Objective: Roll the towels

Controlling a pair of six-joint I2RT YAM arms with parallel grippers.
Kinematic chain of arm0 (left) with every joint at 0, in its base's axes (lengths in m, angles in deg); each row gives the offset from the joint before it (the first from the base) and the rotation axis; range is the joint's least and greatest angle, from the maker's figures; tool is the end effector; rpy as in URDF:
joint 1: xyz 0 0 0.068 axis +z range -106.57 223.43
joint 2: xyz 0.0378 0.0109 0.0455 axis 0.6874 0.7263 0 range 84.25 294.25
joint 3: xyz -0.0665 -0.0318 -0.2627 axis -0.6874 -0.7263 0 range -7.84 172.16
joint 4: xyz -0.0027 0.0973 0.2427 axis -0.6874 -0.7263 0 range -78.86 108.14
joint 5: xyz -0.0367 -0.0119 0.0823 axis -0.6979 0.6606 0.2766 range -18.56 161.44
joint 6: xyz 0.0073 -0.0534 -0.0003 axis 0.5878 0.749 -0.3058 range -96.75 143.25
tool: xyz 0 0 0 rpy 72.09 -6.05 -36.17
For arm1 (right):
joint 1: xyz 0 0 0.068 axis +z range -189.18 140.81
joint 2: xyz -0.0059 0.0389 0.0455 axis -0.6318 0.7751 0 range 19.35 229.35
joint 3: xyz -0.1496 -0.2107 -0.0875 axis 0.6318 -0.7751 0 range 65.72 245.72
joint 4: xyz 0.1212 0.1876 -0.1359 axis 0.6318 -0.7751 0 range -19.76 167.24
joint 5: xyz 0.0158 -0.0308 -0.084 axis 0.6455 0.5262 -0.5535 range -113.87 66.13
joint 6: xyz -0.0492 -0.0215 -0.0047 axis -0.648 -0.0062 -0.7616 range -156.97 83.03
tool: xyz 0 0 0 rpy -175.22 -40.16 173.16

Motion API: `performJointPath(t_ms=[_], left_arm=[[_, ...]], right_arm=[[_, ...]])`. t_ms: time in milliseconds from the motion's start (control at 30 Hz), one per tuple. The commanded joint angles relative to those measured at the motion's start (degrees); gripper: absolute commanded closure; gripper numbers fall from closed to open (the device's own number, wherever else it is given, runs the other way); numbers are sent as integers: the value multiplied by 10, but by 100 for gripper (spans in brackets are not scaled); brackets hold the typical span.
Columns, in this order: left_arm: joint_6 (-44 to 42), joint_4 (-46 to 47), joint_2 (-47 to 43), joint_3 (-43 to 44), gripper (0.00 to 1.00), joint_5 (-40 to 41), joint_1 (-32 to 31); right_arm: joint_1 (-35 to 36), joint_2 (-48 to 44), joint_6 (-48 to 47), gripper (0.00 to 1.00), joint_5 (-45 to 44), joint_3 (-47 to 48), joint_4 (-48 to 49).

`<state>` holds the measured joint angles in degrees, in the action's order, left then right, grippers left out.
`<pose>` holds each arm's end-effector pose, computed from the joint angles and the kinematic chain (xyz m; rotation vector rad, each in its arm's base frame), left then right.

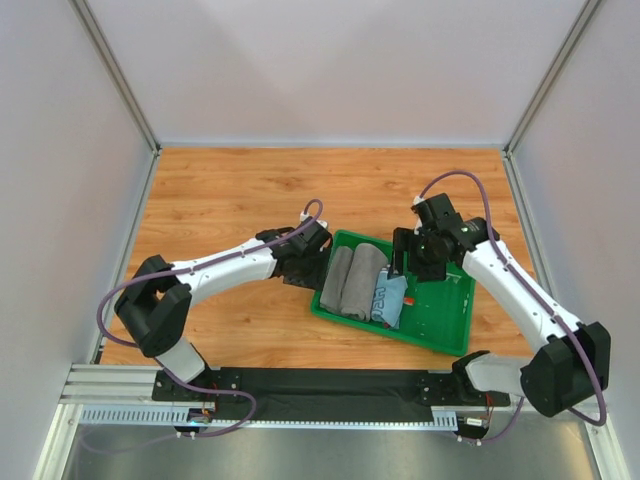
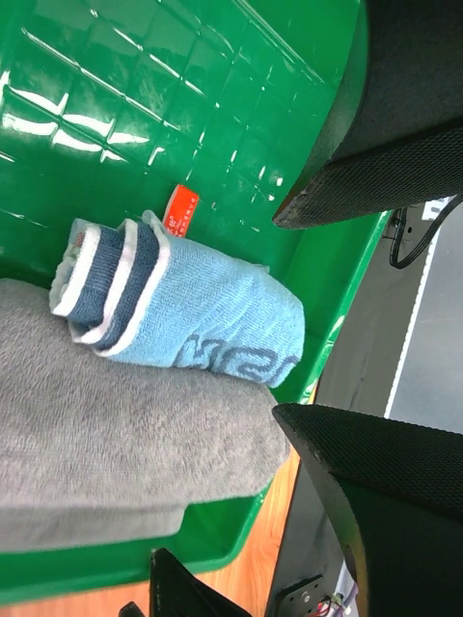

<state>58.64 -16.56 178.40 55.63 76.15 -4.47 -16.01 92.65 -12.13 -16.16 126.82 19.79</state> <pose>0.2208 -0.2399 0.2039 0.2748 2.7363 -0.3142 0.2134 0.0966 0.2709 0.0070 2.8470 0.3831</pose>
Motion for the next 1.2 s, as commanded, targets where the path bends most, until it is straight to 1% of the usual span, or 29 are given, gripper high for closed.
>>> performJointPath(t_ms=[0,133,233,433,533,567,633,667,733,767,833,867,900,933,967,1000,1033,1067,1100,1133,1167], left_arm=[[-13,-33,-52,17,41,19,7],[-12,-63,-80,31,40,32,8],[-9,-75,-106,34,40,40,11],[-25,-115,-197,32,39,64,14],[-47,-128,-268,17,38,88,15],[-55,-132,-306,11,37,112,15],[-66,-139,-345,-5,36,137,16],[-70,-139,-386,-12,36,164,16],[-81,-136,-432,-39,36,190,16],[-84,-122,-484,-51,36,212,16],[-98,-87,-541,-92,35,231,16],[-101,-74,-595,-107,33,260,16],[-105,-64,-619,-121,32,274,16],[-136,-24,-643,-158,32,289,16],[-150,-5,-686,-180,29,324,16],[-168,16,-706,-224,29,346,16],[-201,53,-722,-245,29,365,16],[-225,76,-757,-266,28,404,16],[-244,98,-773,-309,28,426,16],[-282,144,-801,-333,28,448,16],[-298,173,-817,-357,26,493,15]], right_arm=[[3,-36,-14,27,-21,30,-16],[3,-58,-13,27,-19,38,-18],[3,-83,-21,27,5,43,-9],[4,-155,-26,25,19,54,2],[3,-185,-26,23,33,50,13],[4,-191,-25,23,44,48,16],[4,-205,-28,23,60,43,23],[3,-210,-26,22,70,40,25],[4,-220,-25,21,78,36,33],[4,-234,-22,21,86,29,38],[4,-252,-20,19,93,22,53],[4,-266,-18,19,96,16,59],[4,-273,-17,19,97,15,59],[3,-278,-17,19,98,14,65],[4,-287,-15,19,101,12,66],[3,-291,-10,18,103,11,70],[3,-295,-8,18,104,10,76],[4,-300,-8,16,113,10,80],[3,-307,-5,14,116,5,85],[4,-311,-4,13,116,4,86],[2,-313,-3,13,113,2,87]])
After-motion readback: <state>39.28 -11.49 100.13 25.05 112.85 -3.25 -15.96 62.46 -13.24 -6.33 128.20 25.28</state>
